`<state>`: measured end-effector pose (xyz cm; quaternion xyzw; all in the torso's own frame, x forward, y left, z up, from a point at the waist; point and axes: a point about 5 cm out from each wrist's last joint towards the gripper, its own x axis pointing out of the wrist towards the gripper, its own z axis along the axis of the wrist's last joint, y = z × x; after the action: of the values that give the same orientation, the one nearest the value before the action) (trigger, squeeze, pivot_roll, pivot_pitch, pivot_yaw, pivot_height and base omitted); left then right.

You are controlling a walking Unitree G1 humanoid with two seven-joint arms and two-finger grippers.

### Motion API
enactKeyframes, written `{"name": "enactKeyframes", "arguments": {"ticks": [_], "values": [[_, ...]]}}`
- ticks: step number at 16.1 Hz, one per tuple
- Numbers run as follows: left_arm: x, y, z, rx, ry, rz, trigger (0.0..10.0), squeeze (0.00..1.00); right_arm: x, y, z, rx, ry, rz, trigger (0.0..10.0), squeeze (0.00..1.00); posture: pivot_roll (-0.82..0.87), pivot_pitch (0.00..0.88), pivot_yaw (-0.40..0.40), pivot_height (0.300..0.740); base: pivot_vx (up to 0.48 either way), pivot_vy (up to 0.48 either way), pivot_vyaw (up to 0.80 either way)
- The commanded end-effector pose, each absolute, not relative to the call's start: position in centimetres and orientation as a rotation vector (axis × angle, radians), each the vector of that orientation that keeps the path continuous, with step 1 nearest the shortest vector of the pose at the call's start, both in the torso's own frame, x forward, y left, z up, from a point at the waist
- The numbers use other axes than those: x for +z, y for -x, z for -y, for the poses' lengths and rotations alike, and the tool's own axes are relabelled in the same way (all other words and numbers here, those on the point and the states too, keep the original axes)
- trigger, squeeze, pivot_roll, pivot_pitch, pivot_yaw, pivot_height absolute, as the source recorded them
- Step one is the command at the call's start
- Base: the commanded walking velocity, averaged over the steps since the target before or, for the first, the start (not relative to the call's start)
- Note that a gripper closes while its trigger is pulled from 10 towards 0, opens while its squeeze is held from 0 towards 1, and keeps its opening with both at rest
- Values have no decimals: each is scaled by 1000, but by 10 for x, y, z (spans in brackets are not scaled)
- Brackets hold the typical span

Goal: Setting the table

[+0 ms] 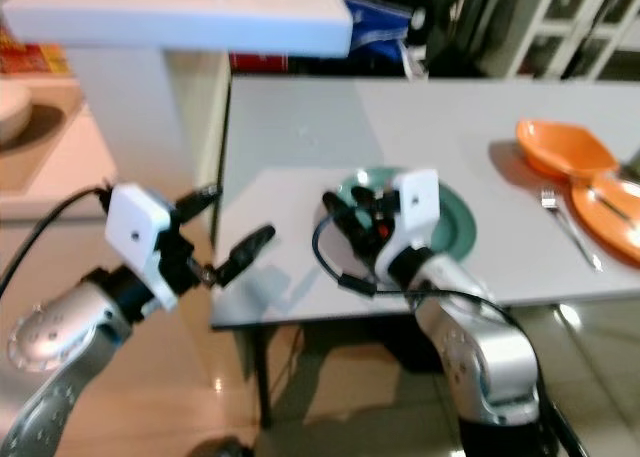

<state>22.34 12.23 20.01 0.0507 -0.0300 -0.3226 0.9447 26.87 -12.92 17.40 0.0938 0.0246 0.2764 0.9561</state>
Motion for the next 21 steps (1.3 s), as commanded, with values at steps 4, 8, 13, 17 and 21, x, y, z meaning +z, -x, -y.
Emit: {"name": "enactKeyframes", "arguments": {"ticks": [4, 8, 13, 17, 21], "values": [[199, -229, -130, -604, -161, 50, 10000, 0, 171, -262, 116, 647, -204, -86, 10000, 1000, 132, 0, -44, 740, 0, 480, 0], [200, -237, -139, -515, -216, 54, 10000, 0, 182, -268, 118, 603, -275, -36, 10000, 1000, 134, 0, -42, 740, 0, 480, 0], [208, -251, -156, -324, -219, 91, 10000, 0, 183, -269, 103, 638, -197, -45, 10000, 1000, 141, 5, -52, 740, 0, 480, 0], [210, -257, -160, -273, -235, 97, 10000, 0, 184, -278, 105, 554, -167, -33, 10000, 1000, 143, 5, -51, 740, 0, 480, 0], [217, -261, -161, -221, -196, 126, 10000, 0, 185, -300, 122, 312, -99, -40, 10000, 0, 141, 7, -50, 740, 0, 186, 0]]}}
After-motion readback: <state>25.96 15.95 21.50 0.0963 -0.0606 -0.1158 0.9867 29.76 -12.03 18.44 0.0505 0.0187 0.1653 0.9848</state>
